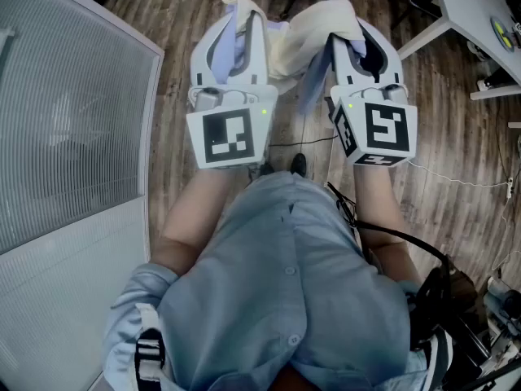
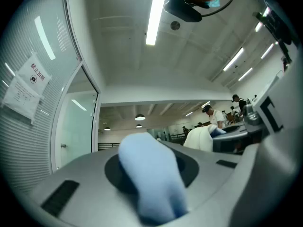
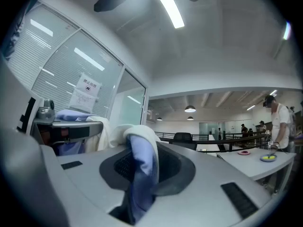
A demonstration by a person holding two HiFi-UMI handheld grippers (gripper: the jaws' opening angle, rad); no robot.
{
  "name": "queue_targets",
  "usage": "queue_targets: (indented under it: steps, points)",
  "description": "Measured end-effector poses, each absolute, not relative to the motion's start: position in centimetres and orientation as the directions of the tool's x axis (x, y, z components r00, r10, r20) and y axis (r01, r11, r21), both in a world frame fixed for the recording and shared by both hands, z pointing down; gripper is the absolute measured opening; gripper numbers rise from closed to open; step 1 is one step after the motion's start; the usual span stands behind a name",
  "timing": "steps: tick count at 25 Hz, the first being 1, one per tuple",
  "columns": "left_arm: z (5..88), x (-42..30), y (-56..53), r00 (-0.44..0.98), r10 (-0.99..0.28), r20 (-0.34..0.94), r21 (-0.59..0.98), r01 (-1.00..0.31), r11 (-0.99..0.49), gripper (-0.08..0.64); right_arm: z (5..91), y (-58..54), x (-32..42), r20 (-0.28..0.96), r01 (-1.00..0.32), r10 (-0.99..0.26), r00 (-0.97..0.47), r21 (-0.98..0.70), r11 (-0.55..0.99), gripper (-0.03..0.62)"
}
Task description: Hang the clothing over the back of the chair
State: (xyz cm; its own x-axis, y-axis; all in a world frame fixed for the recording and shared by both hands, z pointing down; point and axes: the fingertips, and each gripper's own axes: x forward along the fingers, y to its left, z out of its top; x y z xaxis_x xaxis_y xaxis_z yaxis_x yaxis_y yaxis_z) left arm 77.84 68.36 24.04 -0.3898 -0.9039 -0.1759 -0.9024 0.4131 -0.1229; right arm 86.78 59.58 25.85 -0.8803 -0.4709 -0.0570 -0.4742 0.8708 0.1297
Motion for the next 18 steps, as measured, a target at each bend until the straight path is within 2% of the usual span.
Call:
queue_targets:
  steps: [18]
  points:
    - [25.9,76.9,68.0,-0.409,-0.892,-0.192,-0.113,-0.894,0.434,0.060,27.7,58.9,85.7,-0.061,-0.434,-0.430,-0.901,0.127,0.892,0.074]
